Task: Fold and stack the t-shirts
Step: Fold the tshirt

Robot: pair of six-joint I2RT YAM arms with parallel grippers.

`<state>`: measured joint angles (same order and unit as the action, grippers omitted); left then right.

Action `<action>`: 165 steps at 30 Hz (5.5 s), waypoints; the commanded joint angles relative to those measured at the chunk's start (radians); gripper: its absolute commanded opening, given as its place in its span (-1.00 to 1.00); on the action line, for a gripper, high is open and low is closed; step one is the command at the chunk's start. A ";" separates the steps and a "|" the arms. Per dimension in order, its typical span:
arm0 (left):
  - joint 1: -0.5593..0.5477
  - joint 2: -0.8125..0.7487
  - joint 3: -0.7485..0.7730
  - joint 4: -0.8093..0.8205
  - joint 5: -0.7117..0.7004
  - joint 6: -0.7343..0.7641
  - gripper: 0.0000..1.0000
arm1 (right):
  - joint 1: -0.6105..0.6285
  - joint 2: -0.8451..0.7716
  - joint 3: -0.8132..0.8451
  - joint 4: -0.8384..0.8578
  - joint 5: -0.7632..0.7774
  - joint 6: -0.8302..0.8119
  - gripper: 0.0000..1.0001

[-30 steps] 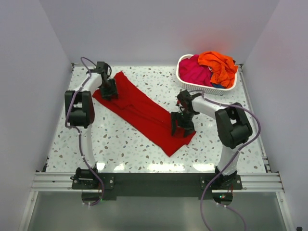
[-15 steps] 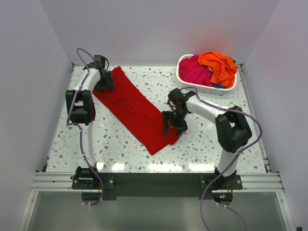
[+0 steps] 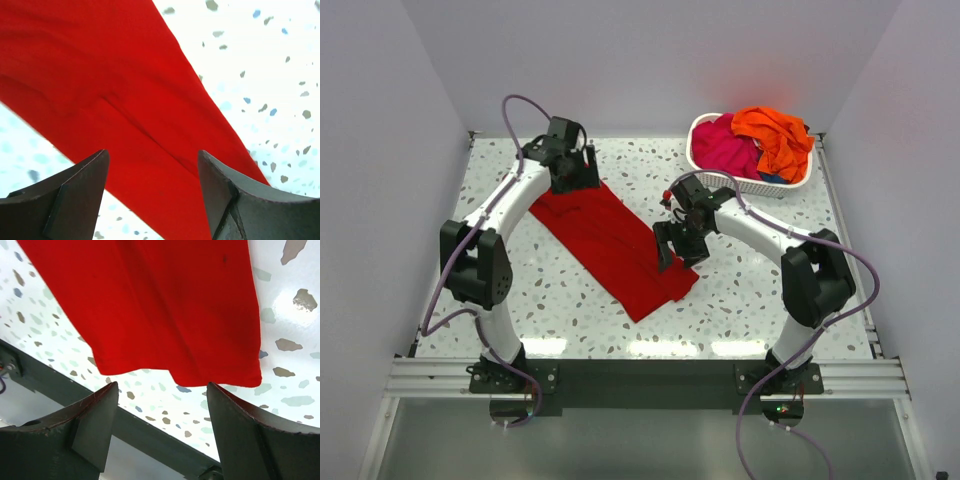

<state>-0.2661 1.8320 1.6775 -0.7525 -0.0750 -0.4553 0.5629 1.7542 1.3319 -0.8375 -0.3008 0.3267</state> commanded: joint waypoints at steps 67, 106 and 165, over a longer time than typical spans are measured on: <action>-0.524 -0.810 -1.081 0.117 -0.034 -0.664 0.58 | 0.178 -0.183 -0.226 0.032 0.121 0.106 0.51; -0.868 -0.718 -1.184 0.143 -0.108 -1.019 0.06 | 0.146 -0.052 -0.349 0.221 -0.086 0.104 0.02; -1.193 -1.017 -1.018 -0.156 -0.430 -1.467 -1.00 | 0.180 -0.069 0.055 -0.150 -0.004 0.124 -1.00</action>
<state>-1.4555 0.8688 0.6750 -0.8478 -0.4011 -1.8404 0.7460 1.6253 1.3010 -0.9813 -0.3347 0.4385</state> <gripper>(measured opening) 0.060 0.066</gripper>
